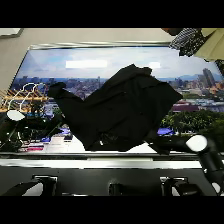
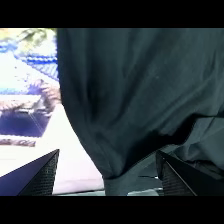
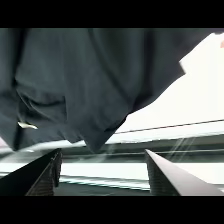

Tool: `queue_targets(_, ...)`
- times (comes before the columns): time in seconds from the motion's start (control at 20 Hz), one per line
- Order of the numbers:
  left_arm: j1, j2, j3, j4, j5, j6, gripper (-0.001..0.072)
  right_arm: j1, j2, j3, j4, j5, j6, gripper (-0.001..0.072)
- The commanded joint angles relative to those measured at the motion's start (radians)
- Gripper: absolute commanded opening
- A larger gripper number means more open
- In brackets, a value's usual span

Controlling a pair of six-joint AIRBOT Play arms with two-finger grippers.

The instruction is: Fold the clothes and pants, and hang the long-sleeved shirts on hangers.

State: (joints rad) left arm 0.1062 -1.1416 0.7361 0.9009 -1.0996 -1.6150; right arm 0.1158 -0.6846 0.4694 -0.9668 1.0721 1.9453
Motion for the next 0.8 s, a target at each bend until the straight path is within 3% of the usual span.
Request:
queue_targets(0.0, -0.044, 0.003, -0.014, 0.001, 0.024, 0.042, 0.072, 0.298, 0.019, -0.011, -0.227, -0.167, 0.286, 0.0547)
queue_targets(0.15, -0.069, 0.004, -0.014, 0.014, 0.027, 0.09, 0.072, 0.498, -0.025, 0.074, -0.465, -0.092, 0.438, 0.0541)
queue_targets(0.3, -0.084, 0.006, -0.014, 0.063, 0.045, 0.09, 0.072, 0.625, -0.12, 0.158, -0.631, -0.019, 0.498, 0.0543)
queue_targets(0.75, -0.089, 0.069, -0.014, 0.099, 0.08, 0.09, 0.072, 0.67, -0.415, 0.262, -0.696, -0.074, 0.566, 0.0542)
